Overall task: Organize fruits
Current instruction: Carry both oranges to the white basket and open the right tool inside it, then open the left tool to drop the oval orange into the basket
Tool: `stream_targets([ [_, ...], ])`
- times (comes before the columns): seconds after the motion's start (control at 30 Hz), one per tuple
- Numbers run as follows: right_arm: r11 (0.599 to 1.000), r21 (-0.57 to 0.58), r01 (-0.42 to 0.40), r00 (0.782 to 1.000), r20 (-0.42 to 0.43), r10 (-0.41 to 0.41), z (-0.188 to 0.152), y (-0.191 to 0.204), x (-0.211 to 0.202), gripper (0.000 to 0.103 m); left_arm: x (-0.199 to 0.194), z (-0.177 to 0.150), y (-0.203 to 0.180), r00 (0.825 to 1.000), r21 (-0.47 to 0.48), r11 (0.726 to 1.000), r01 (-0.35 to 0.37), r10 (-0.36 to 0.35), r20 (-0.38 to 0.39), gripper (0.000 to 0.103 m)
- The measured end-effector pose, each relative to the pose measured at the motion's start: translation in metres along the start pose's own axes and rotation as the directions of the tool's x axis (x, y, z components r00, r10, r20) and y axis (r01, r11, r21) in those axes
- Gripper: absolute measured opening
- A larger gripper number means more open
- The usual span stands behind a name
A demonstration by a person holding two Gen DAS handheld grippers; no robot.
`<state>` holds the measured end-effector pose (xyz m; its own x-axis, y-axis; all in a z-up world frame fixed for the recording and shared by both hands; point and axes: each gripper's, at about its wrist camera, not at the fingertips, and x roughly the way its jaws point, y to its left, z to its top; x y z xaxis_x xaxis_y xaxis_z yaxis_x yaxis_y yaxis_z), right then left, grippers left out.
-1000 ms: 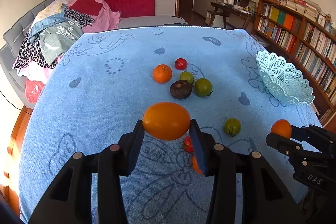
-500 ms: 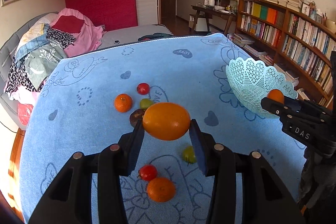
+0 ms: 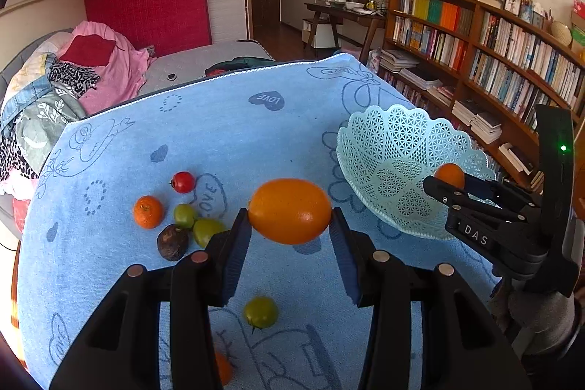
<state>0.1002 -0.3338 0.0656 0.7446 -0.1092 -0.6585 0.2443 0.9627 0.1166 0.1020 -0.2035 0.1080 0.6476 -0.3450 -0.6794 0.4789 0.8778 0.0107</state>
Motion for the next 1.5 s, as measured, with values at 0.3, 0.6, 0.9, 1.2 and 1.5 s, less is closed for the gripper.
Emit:
stream_targets([
  [0.3, 0.999, 0.039, 0.030, 0.999, 0.038, -0.032, 0.007, -0.019, -0.008, 0.064, 0.028, 0.024, -0.032, 0.999, 0.036, 0.998, 0.048, -0.047, -0.012, 0.045],
  [0.6, 0.996, 0.075, 0.058, 0.997, 0.051, -0.062, 0.014, -0.034, -0.013, 0.068, 0.057, 0.038, -0.055, 0.995, 0.063, 0.993, 0.100, -0.098, -0.034, 0.045],
  [0.9, 0.991, 0.099, 0.089, 0.993, 0.064, -0.095, 0.017, -0.043, -0.019, 0.070, 0.072, 0.042, -0.060, 0.997, 0.052, 0.996, 0.078, -0.076, -0.022, 0.078],
  [1.2, 0.994, 0.076, 0.072, 0.994, 0.076, -0.078, 0.018, -0.033, -0.025, 0.075, 0.063, 0.040, -0.047, 1.000, 0.036, 0.999, 0.017, -0.018, 0.009, 0.089],
  [1.5, 0.998, 0.049, 0.046, 0.994, 0.094, -0.051, 0.017, -0.020, -0.034, 0.077, 0.049, 0.035, -0.030, 0.999, 0.005, 1.000, -0.028, 0.028, 0.022, 0.091],
])
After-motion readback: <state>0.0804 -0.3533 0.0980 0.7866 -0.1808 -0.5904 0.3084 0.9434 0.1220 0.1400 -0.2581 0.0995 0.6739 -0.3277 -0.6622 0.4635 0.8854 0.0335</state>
